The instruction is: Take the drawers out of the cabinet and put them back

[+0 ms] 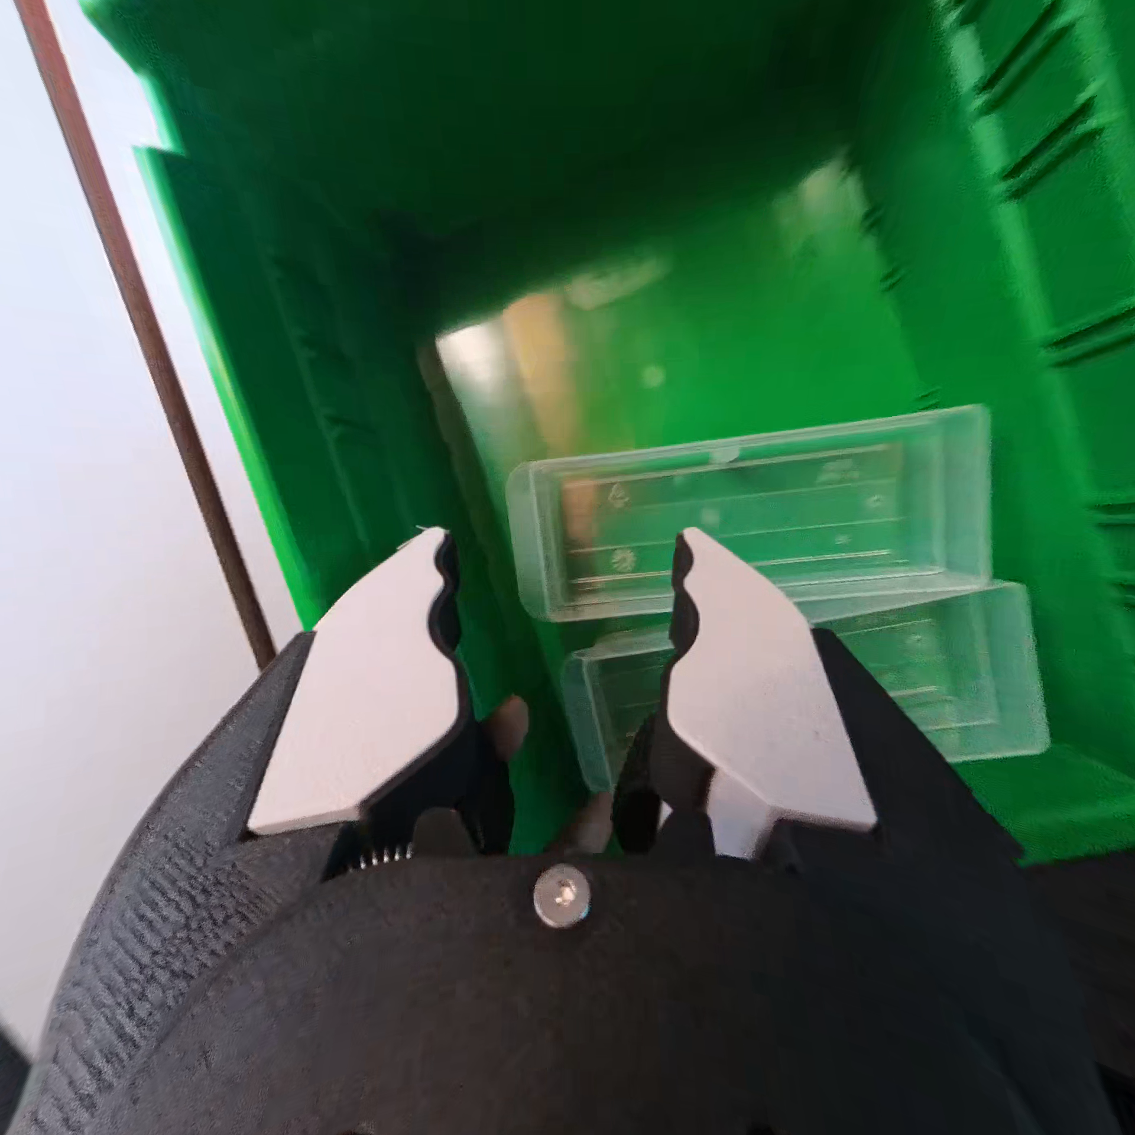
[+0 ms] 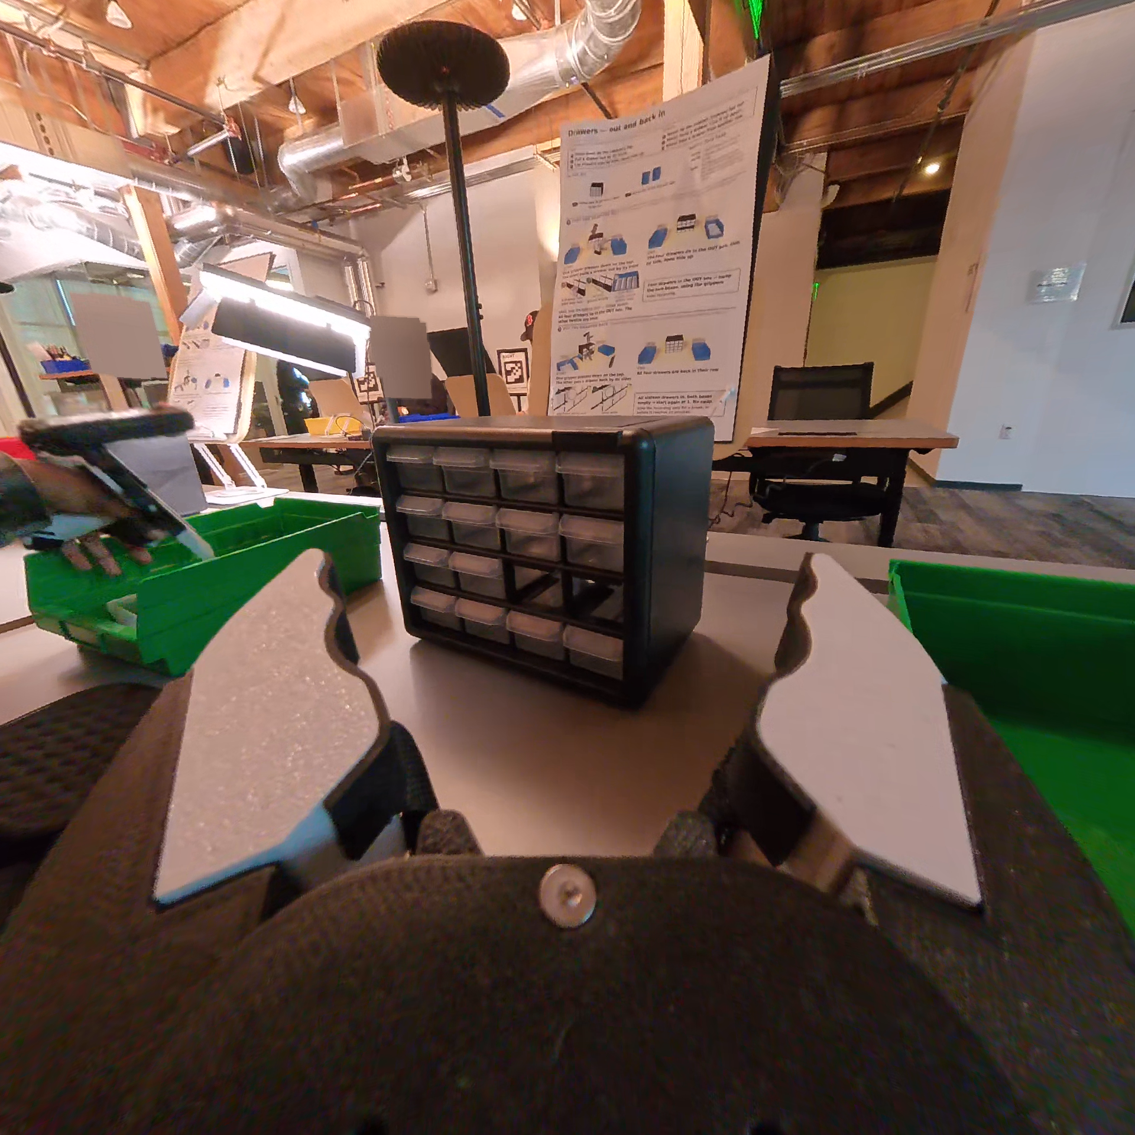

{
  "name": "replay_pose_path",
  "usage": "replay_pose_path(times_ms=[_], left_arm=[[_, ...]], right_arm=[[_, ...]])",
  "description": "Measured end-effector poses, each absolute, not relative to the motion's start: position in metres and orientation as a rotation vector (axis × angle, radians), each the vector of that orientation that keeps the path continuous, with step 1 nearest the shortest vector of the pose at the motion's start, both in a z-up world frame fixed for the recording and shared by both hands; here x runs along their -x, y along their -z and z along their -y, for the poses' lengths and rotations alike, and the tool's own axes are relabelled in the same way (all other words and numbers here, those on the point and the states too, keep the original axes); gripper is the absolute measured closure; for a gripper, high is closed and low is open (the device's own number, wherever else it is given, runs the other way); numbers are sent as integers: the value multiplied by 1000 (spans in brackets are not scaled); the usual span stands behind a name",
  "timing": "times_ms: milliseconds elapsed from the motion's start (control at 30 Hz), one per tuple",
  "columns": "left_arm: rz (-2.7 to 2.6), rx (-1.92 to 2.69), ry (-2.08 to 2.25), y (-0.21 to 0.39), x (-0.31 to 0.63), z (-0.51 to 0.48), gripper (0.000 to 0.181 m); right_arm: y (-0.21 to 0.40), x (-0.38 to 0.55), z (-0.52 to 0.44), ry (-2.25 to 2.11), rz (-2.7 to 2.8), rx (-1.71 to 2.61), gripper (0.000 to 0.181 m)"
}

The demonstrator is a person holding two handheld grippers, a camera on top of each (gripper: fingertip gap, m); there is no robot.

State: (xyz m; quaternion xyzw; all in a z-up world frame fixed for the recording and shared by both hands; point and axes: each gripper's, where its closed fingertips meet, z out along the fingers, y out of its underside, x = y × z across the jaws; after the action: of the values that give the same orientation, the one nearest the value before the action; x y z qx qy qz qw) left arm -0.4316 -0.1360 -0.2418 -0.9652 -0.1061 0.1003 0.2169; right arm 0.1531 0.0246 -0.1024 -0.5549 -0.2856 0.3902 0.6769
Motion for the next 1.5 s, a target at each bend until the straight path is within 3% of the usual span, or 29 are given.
replay_pose_path(times_ms=[33,400,533,600,767,1033,1267,1500], left_arm=[[289,2705,-312,247,434,138,115],[249,2859,-341,280,440,138,128],[241,2871,-420,285,449,142,160],[221,2836,-425,281,449,139,162],[217,2606,-463,240,447,126,167],[240,2113,-726,126,448,130,168],[91,1666,-116,58,315,98,168],[-129,1641,284,82,167,46,168]], right_arm=[[102,-154,-24,-884,638,1242,48],[97,-158,-24,-885,617,1217,50],[97,-159,-25,-886,616,1218,50],[97,-159,-25,-889,614,1218,51],[100,-157,-26,-889,623,1225,51],[107,-140,-15,-887,705,1201,51],[114,-112,8,-857,839,1048,53],[112,-63,48,-629,1089,762,61]])
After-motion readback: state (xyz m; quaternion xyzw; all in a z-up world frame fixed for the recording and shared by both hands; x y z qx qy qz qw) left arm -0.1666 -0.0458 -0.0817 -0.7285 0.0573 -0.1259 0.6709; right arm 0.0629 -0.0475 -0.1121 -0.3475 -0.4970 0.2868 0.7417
